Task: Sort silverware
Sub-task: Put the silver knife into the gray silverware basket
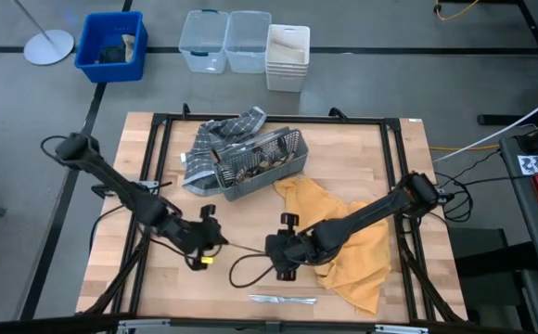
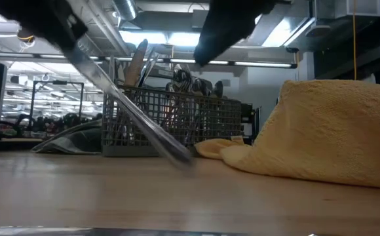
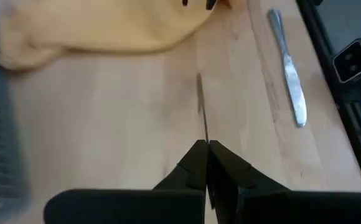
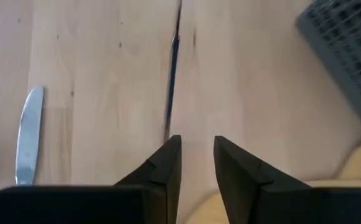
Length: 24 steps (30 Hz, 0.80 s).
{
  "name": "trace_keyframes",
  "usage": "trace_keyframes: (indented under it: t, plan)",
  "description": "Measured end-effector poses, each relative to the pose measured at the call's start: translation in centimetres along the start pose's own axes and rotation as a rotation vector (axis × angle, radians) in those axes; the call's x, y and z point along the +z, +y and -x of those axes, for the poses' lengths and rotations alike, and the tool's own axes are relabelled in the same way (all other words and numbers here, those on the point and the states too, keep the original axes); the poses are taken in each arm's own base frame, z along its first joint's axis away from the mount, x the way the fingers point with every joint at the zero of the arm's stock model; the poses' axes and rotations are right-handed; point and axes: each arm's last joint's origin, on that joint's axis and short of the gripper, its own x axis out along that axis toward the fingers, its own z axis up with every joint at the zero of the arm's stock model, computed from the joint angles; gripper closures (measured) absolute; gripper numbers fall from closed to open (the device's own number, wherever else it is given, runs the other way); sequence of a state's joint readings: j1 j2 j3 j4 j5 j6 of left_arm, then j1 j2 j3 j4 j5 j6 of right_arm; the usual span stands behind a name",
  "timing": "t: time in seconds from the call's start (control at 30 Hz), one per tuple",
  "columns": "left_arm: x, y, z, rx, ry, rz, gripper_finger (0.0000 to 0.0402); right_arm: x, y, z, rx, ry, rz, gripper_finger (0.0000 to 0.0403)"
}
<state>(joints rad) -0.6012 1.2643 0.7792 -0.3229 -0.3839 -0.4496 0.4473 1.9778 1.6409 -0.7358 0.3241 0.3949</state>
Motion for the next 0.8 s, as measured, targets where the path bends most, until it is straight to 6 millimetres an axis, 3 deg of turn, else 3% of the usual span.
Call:
trace_keyframes:
  t: [0.27,0.43,0.6,0.8]
  plan:
    - [2.2,2.4,6.7,0.129,-0.091,-0.104,0.0401,-0.1,-1.4,2.4,-0.128,0.000,0.054,0.0306]
    - [3.5,3.8,10.5,0.219,-0.177,-0.149,0.0401,-0.4,-2.0,3.0,-0.210,0.014,0.075,0.0306]
    - [4.3,5.1,13.2,0.276,-0.207,-0.187,0.0401,-0.8,-2.3,3.0,-0.245,0.052,0.096,0.0306]
    - [4.8,6.6,15.0,0.338,-0.185,-0.197,0.0401,-1.0,-2.9,2.9,-0.270,0.087,0.119,0.0306]
